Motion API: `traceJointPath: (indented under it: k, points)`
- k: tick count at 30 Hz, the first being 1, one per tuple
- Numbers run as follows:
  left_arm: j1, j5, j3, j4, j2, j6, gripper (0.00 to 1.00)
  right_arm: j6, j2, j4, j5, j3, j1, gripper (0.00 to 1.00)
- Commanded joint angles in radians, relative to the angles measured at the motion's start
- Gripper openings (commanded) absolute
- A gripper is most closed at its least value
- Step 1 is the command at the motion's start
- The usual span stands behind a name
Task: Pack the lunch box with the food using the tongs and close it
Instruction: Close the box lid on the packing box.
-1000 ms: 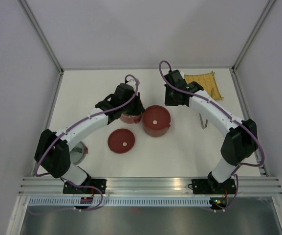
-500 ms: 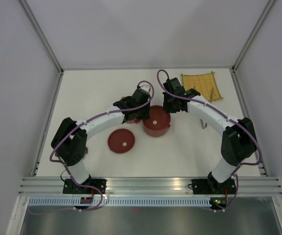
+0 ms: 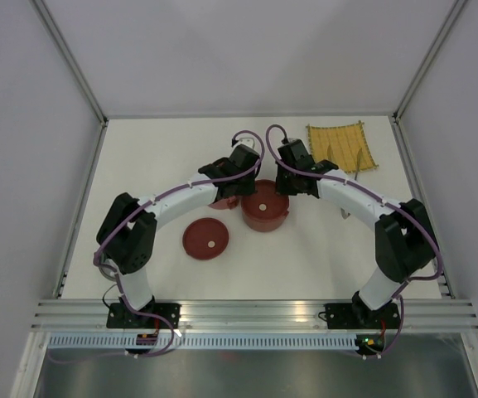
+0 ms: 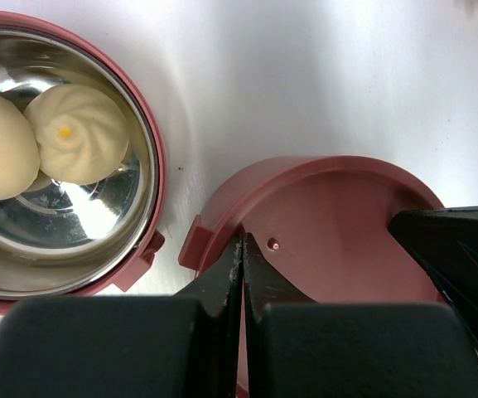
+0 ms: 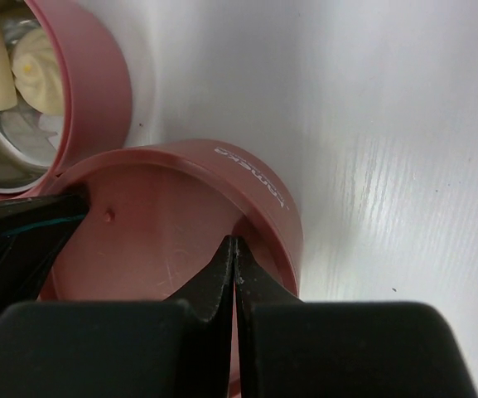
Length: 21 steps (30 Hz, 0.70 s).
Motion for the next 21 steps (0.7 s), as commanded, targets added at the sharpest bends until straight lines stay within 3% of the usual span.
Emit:
traceJointPath:
  k: [1, 8, 13, 21]
  points:
    - [0.002, -0.007, -0.057, -0.142, 0.026, -0.006, 0.02, 0.005, -0.009, -0.014, -0.005, -0.093, -0.001, 0.0]
    - [-0.001, 0.034, -0.17, -0.102, 0.006, -0.069, 0.02, 0.026, -0.061, 0.037, 0.013, -0.197, 0.001, 0.01]
    - [-0.053, 0.011, -0.309, 0.126, -0.073, -0.019, 0.02, 0.014, -0.131, 0.117, 0.045, -0.277, 0.004, 0.0]
    - [-0.107, -0.042, -0.331, 0.123, -0.128, 0.003, 0.02, 0.013, -0.181, 0.161, 0.085, -0.326, 0.022, 0.01]
